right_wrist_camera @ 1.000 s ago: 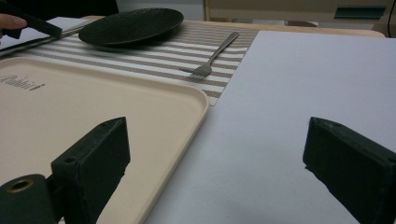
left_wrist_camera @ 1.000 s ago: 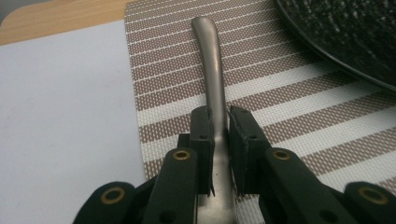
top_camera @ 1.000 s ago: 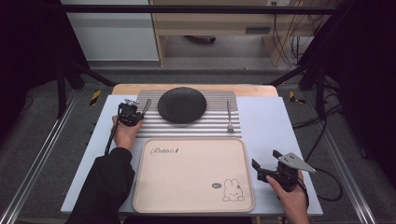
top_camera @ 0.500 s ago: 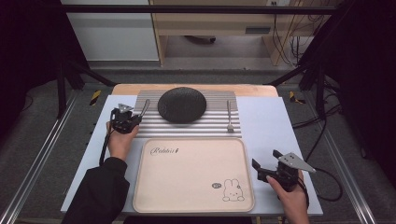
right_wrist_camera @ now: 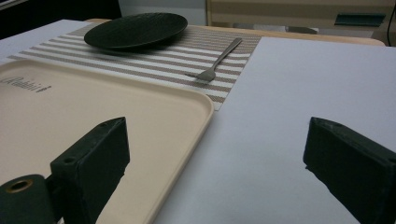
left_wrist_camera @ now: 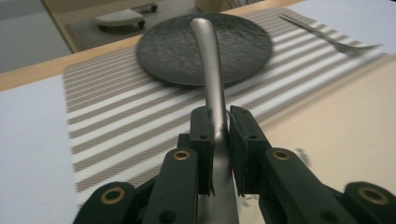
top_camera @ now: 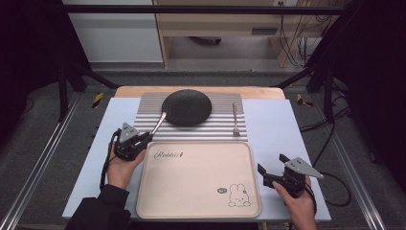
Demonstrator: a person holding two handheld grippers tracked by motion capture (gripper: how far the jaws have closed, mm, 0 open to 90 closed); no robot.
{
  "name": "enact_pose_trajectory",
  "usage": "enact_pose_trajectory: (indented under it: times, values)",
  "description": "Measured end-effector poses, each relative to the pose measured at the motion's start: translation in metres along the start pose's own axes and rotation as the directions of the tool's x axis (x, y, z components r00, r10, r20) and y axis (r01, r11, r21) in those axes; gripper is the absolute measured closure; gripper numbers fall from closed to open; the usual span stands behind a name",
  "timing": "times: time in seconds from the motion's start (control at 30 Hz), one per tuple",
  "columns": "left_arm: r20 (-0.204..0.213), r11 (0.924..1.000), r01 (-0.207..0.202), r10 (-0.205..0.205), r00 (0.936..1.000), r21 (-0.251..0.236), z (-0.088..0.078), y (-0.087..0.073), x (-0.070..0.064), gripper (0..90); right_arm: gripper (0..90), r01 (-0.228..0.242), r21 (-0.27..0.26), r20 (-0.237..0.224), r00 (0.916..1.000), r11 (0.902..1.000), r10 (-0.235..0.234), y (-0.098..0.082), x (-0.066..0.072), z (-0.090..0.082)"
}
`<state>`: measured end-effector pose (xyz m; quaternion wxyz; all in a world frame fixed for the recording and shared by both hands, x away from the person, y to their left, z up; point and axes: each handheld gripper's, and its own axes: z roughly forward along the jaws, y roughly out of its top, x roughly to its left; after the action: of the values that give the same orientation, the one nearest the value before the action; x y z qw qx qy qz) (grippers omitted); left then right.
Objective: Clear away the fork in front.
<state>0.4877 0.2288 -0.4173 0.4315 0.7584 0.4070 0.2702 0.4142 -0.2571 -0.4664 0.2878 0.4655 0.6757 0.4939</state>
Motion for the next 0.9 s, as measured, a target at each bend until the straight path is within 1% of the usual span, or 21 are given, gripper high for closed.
enact_pose_trajectory:
  times: [0.03,0.07,0.1,0.13,0.17,0.2,0.23,0.27,0.3,0.37,0.4,0.43,0.47,0.53,0.67,0.7,0.73,0.77,0.83,0.9]
  values:
    - [0.030,0.9998,-0.018,0.018,0.9994,-0.009,-0.005,-0.002,-0.014,80.2,7.1,0.002,-0.005,0.003,1.0000,1.0000,-0.002,0.000,0.000,-0.001]
    - [0.030,0.9998,-0.018,0.018,0.9994,-0.009,-0.005,-0.002,-0.014,80.2,7.1,0.002,-0.005,0.003,1.0000,1.0000,-0.002,0.000,0.000,-0.001]
    - [0.045,0.9994,-0.034,0.034,0.9984,-0.010,-0.008,-0.004,-0.023,80.2,7.1,0.001,-0.005,0.002,1.0000,1.0000,-0.001,0.000,0.000,-0.002]
    - [0.060,0.9992,-0.038,0.038,0.9975,-0.013,-0.009,-0.006,-0.029,80.2,7.1,0.001,-0.007,0.006,1.0000,1.0000,-0.001,0.000,0.000,-0.002]
    - [0.089,0.9989,-0.046,0.046,0.9950,-0.011,-0.010,-0.010,-0.041,80.2,7.1,0.000,-0.007,0.005,1.0000,1.0000,0.000,0.000,0.001,-0.002]
    - [0.089,0.9989,-0.046,0.046,0.9950,-0.011,-0.010,-0.010,-0.041,80.3,7.1,0.000,-0.007,0.005,1.0000,1.0000,0.000,0.000,0.001,-0.002]
    - [0.104,0.9980,-0.063,0.063,0.9926,-0.002,-0.009,-0.013,-0.049,80.2,7.0,-0.008,-0.005,0.007,0.9999,1.0000,0.008,-0.001,0.000,-0.001]
    - [0.109,0.9968,-0.080,0.078,0.9909,0.007,-0.008,-0.014,-0.054,80.2,7.0,-0.008,-0.005,0.007,0.9999,1.0000,0.008,-0.001,0.000,-0.001]
    - [0.123,0.9951,-0.096,0.093,0.9881,0.022,-0.006,-0.017,-0.061,80.2,7.0,-0.009,-0.006,0.008,0.9999,0.9999,0.009,-0.001,-0.001,-0.001]
    - [0.153,0.9919,-0.117,0.108,0.9824,0.051,-0.001,-0.025,-0.073,80.2,7.0,-0.002,0.000,0.006,1.0000,1.0000,0.002,0.000,0.000,0.000]
    - [0.153,0.9919,-0.117,0.108,0.9824,0.051,-0.001,-0.025,-0.073,80.2,7.0,-0.002,0.000,0.006,1.0000,1.0000,0.002,0.000,0.000,0.000]
    - [0.161,0.9904,-0.122,0.110,0.9808,0.065,0.001,-0.028,-0.077,80.2,7.0,0.001,0.001,0.008,1.0000,1.0000,-0.001,-0.001,0.000,0.000]
    - [0.179,0.9878,-0.133,0.117,0.9769,0.080,0.003,-0.031,-0.083,80.2,6.9,0.002,0.003,0.008,1.0000,1.0000,-0.002,-0.001,0.001,-0.001]
    - [0.181,0.9843,-0.151,0.133,0.9744,0.091,0.003,-0.031,-0.088,80.2,6.9,0.010,0.002,0.006,0.9999,0.9999,-0.010,-0.001,0.002,-0.001]
    - [0.179,0.9820,-0.159,0.139,0.9741,0.103,0.003,-0.032,-0.091,80.2,6.9,0.011,0.007,0.007,0.9999,0.9999,-0.011,-0.001,0.002,-0.001]
    - [0.176,0.9783,-0.168,0.145,0.9735,0.121,0.003,-0.034,-0.092,80.2,6.9,0.008,0.003,0.008,0.9999,1.0000,-0.008,-0.001,0.001,-0.001]
    - [0.176,0.9783,-0.168,0.145,0.9735,0.121,0.003,-0.034,-0.092,80.2,6.9,0.008,0.003,0.008,0.9999,1.0000,-0.008,-0.001,0.001,-0.001]
    - [0.179,0.9752,-0.175,0.150,0.9723,0.135,0.003,-0.036,-0.093,80.2,6.9,0.006,0.004,0.007,1.0000,1.0000,-0.007,-0.001,0.001,0.000]
    - [0.189,0.9733,-0.174,0.145,0.9713,0.150,0.003,-0.038,-0.094,80.2,6.9,0.014,0.009,0.004,0.9999,0.9999,-0.014,-0.001,0.002,0.001]
    - [0.195,0.9691,-0.182,0.148,0.9695,0.167,0.003,-0.038,-0.096,80.2,6.9,0.014,0.010,0.003,0.9999,0.9998,-0.014,-0.001,0.002,0.002]
